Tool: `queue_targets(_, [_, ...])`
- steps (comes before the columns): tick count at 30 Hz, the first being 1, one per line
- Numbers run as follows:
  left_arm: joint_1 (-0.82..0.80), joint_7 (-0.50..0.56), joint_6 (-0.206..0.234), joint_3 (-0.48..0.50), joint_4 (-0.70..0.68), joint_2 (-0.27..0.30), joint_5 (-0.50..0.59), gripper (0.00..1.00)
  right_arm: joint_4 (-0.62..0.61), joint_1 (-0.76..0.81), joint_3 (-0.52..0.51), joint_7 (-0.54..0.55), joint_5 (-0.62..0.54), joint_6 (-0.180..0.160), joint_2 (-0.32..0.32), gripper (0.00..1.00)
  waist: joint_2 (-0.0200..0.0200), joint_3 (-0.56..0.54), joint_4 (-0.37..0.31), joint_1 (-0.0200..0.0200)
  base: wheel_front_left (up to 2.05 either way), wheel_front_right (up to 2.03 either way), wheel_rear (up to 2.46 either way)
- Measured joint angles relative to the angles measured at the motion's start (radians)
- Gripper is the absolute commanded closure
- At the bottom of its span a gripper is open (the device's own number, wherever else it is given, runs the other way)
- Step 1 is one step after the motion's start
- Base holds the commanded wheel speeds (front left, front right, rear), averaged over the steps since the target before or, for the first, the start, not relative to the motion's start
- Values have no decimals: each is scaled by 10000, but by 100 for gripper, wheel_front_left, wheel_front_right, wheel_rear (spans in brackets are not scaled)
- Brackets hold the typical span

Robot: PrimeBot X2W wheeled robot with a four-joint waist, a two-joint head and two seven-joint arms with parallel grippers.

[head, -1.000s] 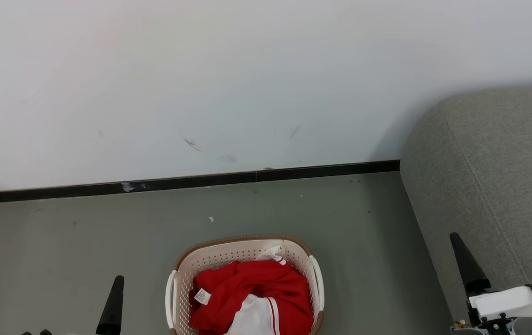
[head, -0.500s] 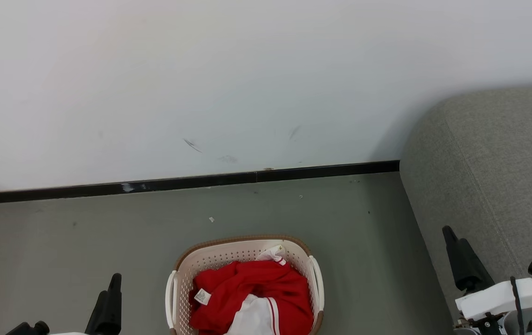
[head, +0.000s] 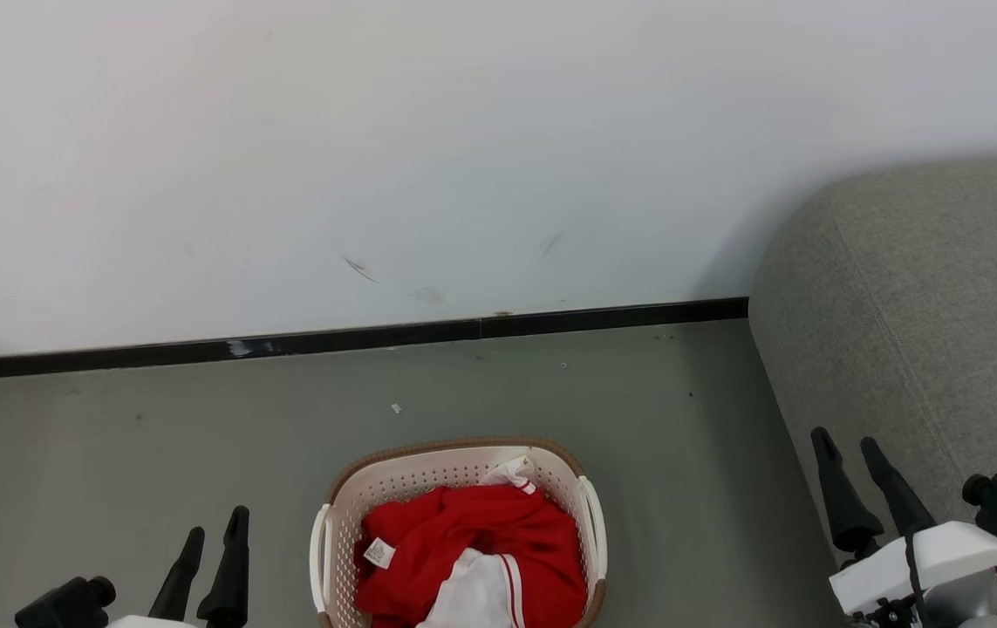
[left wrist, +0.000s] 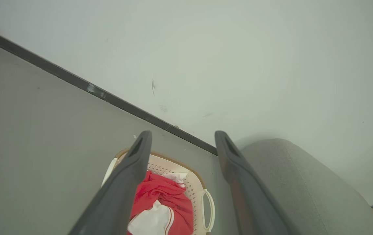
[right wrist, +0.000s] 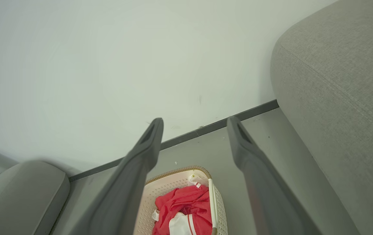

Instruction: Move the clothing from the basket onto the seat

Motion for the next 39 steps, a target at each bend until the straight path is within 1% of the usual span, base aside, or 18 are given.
queue_targets(5, [0,-176,-2,-90,-130,105,1187,0,-4,1,-2,-207,-1020,0,12,0,0,26,-7,-9,0,0,0])
queue_targets(14, [3,-510,-27,-240,-360,123,3085,0,-15,2,-42,-545,-2677,0,59,0,0,44,-30,-14,0,0,0])
queue_targets(27, [53,-986,-29,-134,-617,54,5455,0,-73,4,-209,-1058,-5030,0,75,0,0,112,-48,-16,0,0,0])
queue_targets(32, [170,-1158,-29,-82,-675,21,6155,0,-86,5,-215,-1231,-5785,0,100,0,0,139,-55,-17,0,0,0])
queue_targets(39, [190,-1160,-31,-17,-675,-107,6266,0,-86,4,-245,-1231,-5869,0,148,0,0,187,-69,-18,0,0,0])
